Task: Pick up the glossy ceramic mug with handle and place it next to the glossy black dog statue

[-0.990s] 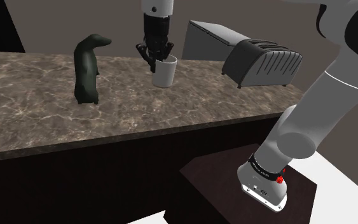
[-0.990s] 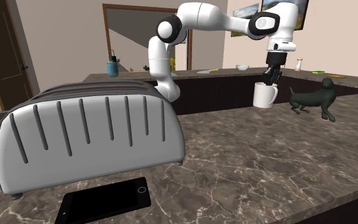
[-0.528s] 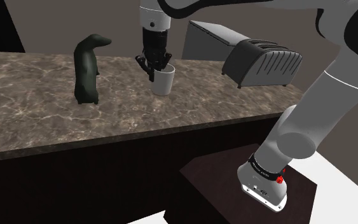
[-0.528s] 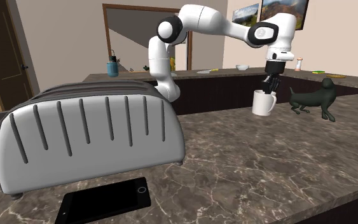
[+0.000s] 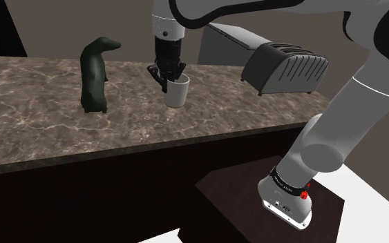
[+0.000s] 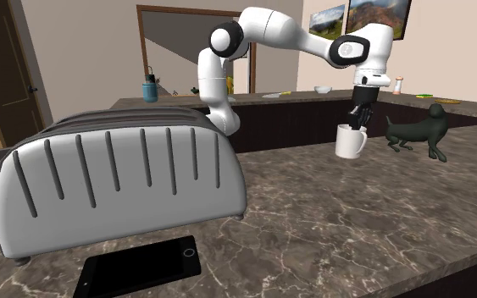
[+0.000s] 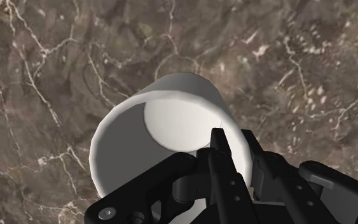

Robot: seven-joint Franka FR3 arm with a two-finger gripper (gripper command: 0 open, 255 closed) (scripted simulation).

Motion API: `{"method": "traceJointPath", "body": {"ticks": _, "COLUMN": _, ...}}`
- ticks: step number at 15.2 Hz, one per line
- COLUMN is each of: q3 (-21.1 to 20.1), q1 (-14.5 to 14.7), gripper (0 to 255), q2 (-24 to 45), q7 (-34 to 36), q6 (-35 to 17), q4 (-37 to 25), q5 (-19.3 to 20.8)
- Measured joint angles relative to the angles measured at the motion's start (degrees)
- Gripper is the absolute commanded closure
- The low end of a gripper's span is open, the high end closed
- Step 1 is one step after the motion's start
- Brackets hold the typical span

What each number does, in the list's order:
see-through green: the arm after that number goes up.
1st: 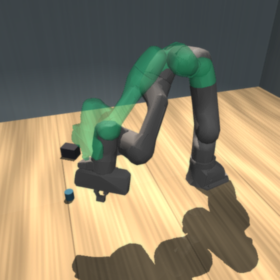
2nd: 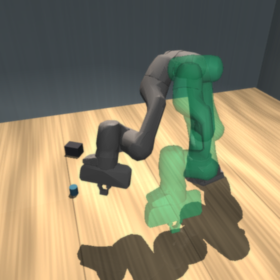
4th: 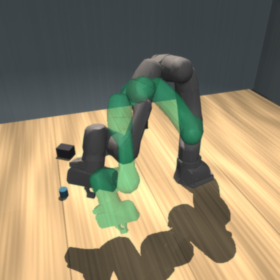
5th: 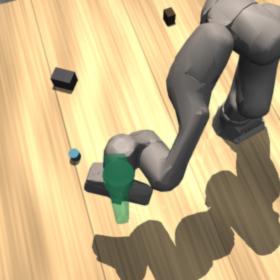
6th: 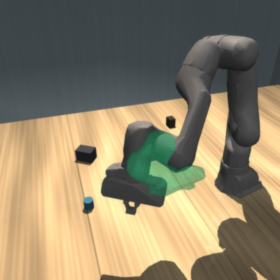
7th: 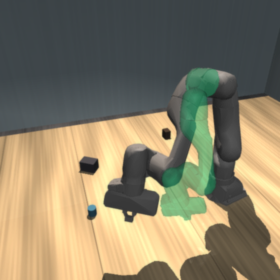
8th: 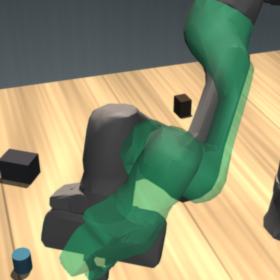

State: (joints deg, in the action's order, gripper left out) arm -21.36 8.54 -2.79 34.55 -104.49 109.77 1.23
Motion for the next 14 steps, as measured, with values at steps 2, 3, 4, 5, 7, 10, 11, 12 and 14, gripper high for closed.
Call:
{"method": "traceJointPath", "body": {"ticks": 2, "q3": 0.00, "q1": 0.00, "gripper": 0, "q2": 0.01, "q7": 0.00, "q6": -0.01, "q4": 0.00, "q5": 0.00}}
{"method": "traceJointPath", "body": {"ticks": 3, "q3": 0.00, "q1": 0.00, "gripper": 0, "q2": 0.00, "q7": 0.01, "q6": -0.02, "q4": 0.00, "q5": 0.00}}
{"method": "traceJointPath", "body": {"ticks": 4, "q3": 0.00, "q1": 0.00, "gripper": 0, "q2": 0.00, "q7": 0.01, "q6": -0.02, "q4": 0.00, "q5": 0.00}}
{"method": "traceJointPath", "body": {"ticks": 5, "q3": 0.00, "q1": 0.00, "gripper": 0, "q2": 0.00, "q7": 0.01, "q6": -0.02, "q4": 0.00, "q5": 0.00}}
{"method": "traceJointPath", "body": {"ticks": 7, "q3": 0.00, "q1": 0.00, "gripper": 0, "q2": 0.00, "q7": 0.01, "q6": -0.02, "q4": 0.00, "q5": 0.00}}
{"method": "traceJointPath", "body": {"ticks": 10, "q3": -0.06, "q1": 0.05, "gripper": 0, "q2": 0.10, "q7": 0.08, "q6": 2.53, "q4": -2.70, "q5": 0.02}}
{"method": "traceJointPath", "body": {"ticks": 11, "q3": 0.01, "q1": -0.01, "gripper": 0, "q2": 0.06, "q7": -0.11, "q6": 4.45, "q4": -4.62, "q5": 0.01}}
{"method": "traceJointPath", "body": {"ticks": 12, "q3": 0.05, "q1": -0.04, "gripper": 0, "q2": -0.07, "q7": -0.22, "q6": 5.59, "q4": -5.64, "q5": -0.03}}
{"method": "traceJointPath", "body": {"ticks": 14, "q3": -0.02, "q1": 0.02, "gripper": 0, "q2": -0.09, "q7": -0.11, "q6": 6.77, "q4": -6.76, "q5": -0.05}}
